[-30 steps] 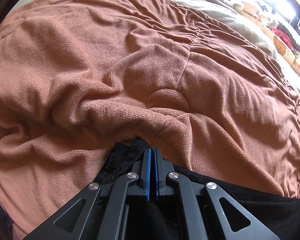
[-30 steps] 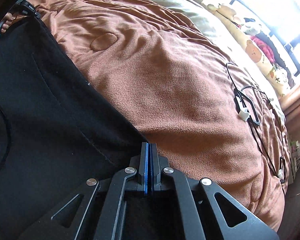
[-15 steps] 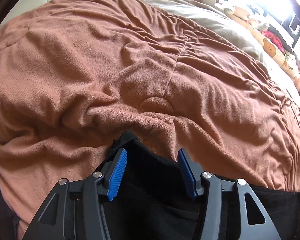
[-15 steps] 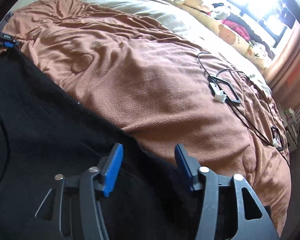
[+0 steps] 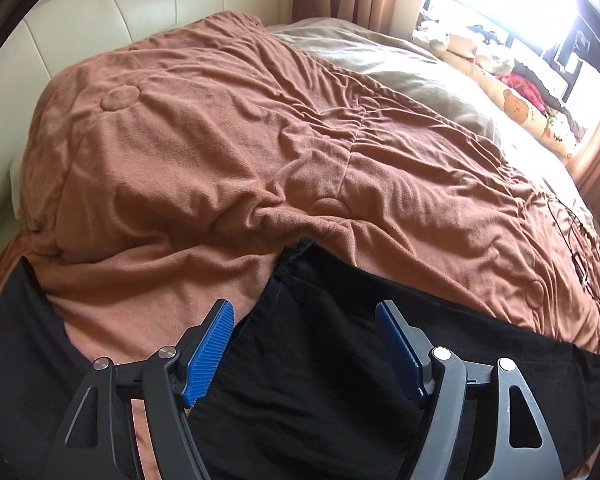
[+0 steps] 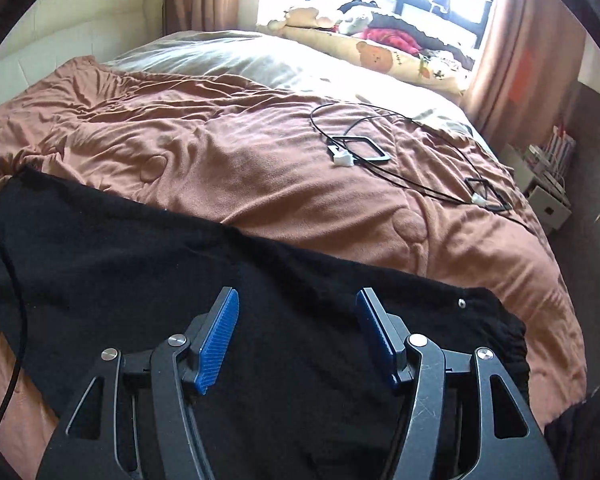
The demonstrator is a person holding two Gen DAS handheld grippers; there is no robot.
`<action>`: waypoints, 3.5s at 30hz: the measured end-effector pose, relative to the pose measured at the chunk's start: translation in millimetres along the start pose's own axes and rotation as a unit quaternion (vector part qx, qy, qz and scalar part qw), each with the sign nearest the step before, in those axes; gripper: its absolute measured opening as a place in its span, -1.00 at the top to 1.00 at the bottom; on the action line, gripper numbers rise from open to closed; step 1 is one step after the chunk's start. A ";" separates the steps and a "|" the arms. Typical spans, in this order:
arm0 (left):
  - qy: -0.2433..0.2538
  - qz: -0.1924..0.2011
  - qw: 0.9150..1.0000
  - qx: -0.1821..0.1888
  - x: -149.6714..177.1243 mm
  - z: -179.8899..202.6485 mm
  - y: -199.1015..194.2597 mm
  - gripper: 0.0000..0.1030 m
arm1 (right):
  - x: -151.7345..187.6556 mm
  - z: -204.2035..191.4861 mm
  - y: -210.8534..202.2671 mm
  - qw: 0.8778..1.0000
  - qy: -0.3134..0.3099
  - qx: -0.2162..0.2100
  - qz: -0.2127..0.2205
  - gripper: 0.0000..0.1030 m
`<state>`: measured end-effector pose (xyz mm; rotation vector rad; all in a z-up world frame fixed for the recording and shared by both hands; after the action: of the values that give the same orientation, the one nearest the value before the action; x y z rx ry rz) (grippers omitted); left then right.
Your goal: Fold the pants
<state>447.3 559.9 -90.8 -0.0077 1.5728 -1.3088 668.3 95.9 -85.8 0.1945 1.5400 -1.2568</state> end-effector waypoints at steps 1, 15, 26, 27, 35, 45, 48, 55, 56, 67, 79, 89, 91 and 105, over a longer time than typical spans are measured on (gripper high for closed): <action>0.001 0.002 1.000 0.002 3.2 -1.1 -6.8 -0.46 | 4.9 2.5 -9.9 1.000 0.009 0.001 0.001 -0.15; -0.036 0.009 0.999 0.025 83.3 -3.5 -73.4 -0.46 | 76.8 43.1 -124.0 0.989 0.145 0.001 0.038 -0.16; -0.105 0.019 0.994 0.031 131.1 -23.7 -71.9 -0.33 | 122.1 75.5 -151.7 0.975 0.222 -0.007 0.022 -0.16; -0.108 0.020 0.994 0.030 132.2 -25.1 -69.5 -0.29 | 125.5 78.3 -152.7 0.974 0.228 -0.005 0.019 -0.16; -0.120 0.016 0.993 0.012 143.4 -36.7 -45.4 -0.08 | 143.0 92.6 -150.9 0.967 0.255 -0.009 0.011 -0.16; -0.162 -0.016 0.987 -0.014 151.4 -51.4 -5.6 -0.05 | 158.9 105.3 -109.9 0.953 0.303 -0.006 -0.021 -0.16; -0.180 -0.017 0.983 -0.024 152.9 -53.6 2.3 -0.03 | 158.9 108.5 -97.5 0.949 0.313 -0.002 -0.026 -0.16; -0.211 -0.013 0.976 -0.059 153.4 -67.4 7.1 0.90 | 163.1 118.0 -85.4 0.943 0.332 0.004 -0.031 -0.16; -0.222 -0.011 0.974 -0.051 153.9 -70.7 5.2 0.91 | 164.1 119.7 -84.5 0.941 0.336 0.005 -0.031 -0.16; -0.261 -0.001 0.965 -0.030 156.7 -82.6 -20.4 0.96 | 172.1 127.1 -89.1 0.934 0.357 0.009 -0.028 -0.16; -0.306 -0.027 0.952 -0.021 171.6 -94.8 -20.8 0.52 | 181.7 141.1 -101.2 0.919 0.394 0.009 -0.022 -0.16; -0.344 -0.015 0.939 0.010 175.2 -100.5 -7.5 0.10 | 192.1 154.0 -101.9 0.885 0.466 -0.018 -0.008 -0.42; -0.354 -0.006 0.935 0.021 172.2 -103.9 -3.6 0.10 | 196.9 160.0 -100.3 0.872 0.489 -0.022 0.001 -0.42; -0.370 0.003 0.927 0.055 176.4 -102.8 -6.6 0.16 | 233.7 188.1 -106.8 0.800 0.598 0.015 0.035 -0.34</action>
<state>292.2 529.5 -220.4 -0.3844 0.8509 -1.1895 618.1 -204.4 -178.8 1.2486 2.5139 -1.1033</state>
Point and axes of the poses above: each gripper's, at about its wrist camera, not at the fingertips, and y roughly the way its jaws point, z to its right, x to its underside, the point moved 5 cm from there along y, roughly the way its jaws point, and after that the axes turned 8 degrees about z, right-handed, at the moved point
